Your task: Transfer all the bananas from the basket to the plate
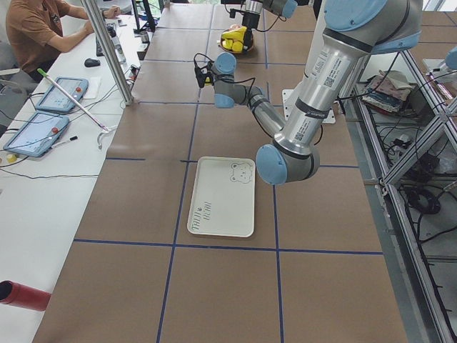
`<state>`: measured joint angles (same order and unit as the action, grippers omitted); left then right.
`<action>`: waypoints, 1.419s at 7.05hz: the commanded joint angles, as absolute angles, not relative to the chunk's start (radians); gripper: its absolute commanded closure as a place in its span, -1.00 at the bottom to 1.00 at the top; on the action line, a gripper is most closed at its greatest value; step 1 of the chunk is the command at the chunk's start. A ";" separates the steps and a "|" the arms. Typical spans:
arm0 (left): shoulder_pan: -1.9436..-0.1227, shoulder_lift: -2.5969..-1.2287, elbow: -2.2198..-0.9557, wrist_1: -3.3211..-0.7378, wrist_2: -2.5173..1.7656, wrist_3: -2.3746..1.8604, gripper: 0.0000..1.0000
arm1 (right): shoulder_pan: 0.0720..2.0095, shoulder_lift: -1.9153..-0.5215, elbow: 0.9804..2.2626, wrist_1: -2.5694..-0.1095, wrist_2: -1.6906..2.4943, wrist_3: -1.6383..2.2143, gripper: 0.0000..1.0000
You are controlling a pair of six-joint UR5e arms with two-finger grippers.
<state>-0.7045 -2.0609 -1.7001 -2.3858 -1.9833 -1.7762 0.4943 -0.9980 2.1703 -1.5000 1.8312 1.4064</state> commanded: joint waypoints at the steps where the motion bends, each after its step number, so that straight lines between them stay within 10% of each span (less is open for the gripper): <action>1: -0.744 -1.883 -1.768 -2.270 -1.990 -1.587 1.00 | 0.534 -1.037 2.183 -1.500 1.832 1.404 -1.00; 5: -0.971 -1.525 -1.783 -2.264 -2.106 -1.259 1.00 | 0.551 -1.048 2.183 -1.537 1.824 1.407 -0.99; 10: -1.003 -1.467 -1.646 -2.272 -2.094 -1.118 1.00 | 0.552 -1.068 2.183 -1.537 1.824 1.407 -1.00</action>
